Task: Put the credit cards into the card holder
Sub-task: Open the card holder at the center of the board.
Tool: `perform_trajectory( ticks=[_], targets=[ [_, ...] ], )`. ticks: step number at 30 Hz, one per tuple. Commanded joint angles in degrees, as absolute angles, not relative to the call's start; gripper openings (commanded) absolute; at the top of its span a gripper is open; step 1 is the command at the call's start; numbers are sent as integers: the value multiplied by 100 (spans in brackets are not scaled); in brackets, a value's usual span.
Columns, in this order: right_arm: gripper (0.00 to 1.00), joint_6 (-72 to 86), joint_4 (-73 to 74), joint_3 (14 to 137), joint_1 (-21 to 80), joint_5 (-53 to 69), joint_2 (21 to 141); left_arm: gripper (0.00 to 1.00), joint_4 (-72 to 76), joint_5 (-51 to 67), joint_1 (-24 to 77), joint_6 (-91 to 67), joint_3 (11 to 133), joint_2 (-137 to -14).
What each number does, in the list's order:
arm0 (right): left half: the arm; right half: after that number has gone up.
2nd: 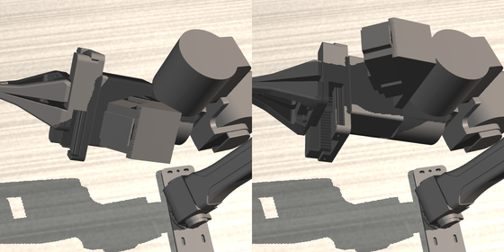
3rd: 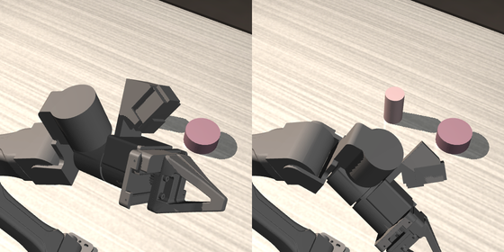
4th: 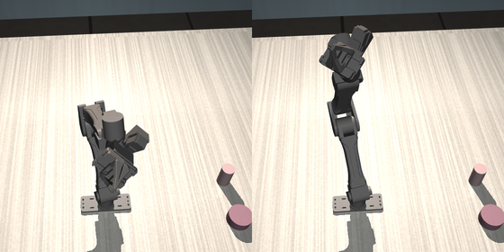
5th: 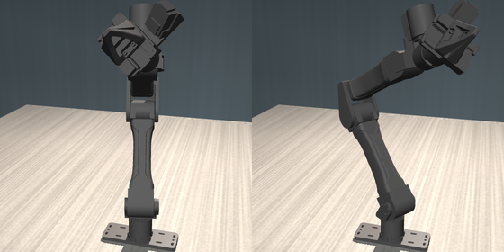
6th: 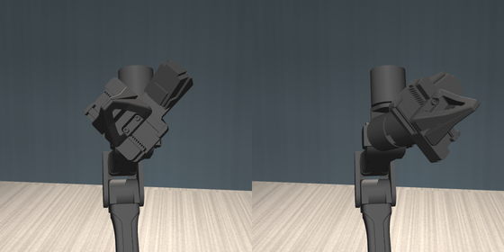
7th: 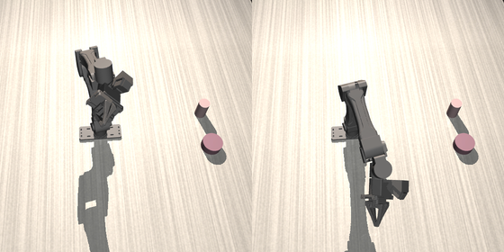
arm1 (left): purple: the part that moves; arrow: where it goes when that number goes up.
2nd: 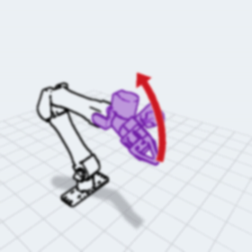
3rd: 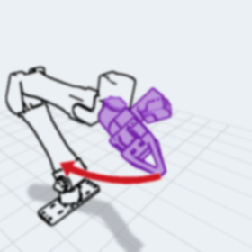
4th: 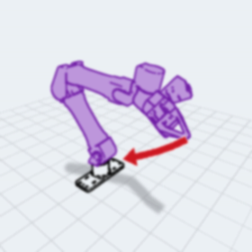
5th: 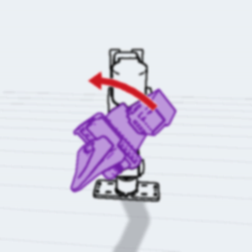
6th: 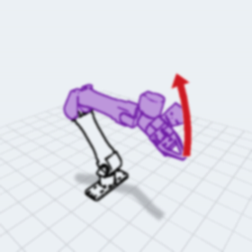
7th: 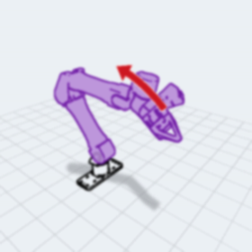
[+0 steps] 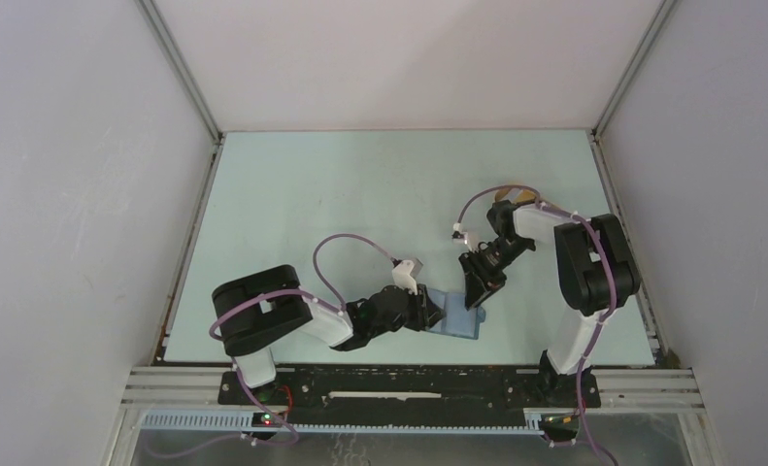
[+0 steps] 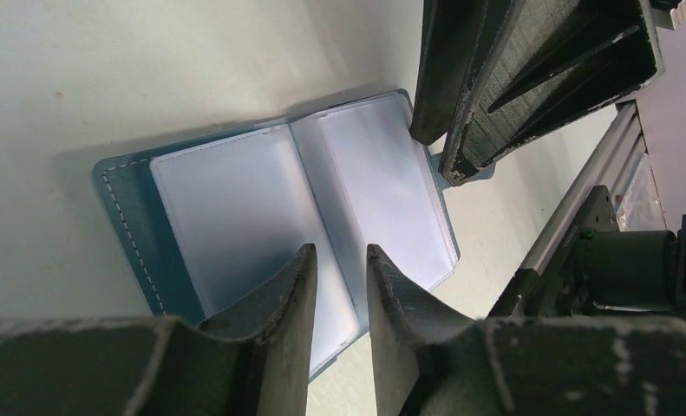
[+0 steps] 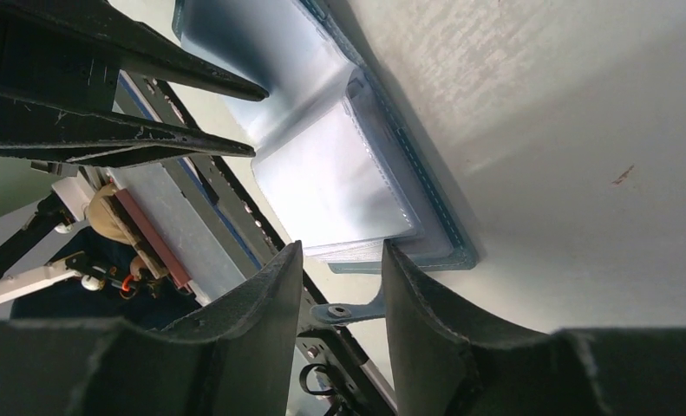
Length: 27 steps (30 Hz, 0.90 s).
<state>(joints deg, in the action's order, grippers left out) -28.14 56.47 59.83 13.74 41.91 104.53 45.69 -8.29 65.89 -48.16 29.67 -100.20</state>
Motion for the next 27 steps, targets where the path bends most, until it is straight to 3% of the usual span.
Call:
perform_trajectory(
  ticks=[1,10,27],
  targets=[
    [48,-2836,5733,6158,1412,4205,10571,33,4735,-818,6636,-4869,2883,-10081],
    [48,-2712,5723,6349,1454,4468,10863,36,4834,-705,6645,-4852,2909,-10151],
    [49,-2617,5748,6692,1441,5387,11489,60,4887,-602,6645,-4817,2979,-10239]
  ],
)
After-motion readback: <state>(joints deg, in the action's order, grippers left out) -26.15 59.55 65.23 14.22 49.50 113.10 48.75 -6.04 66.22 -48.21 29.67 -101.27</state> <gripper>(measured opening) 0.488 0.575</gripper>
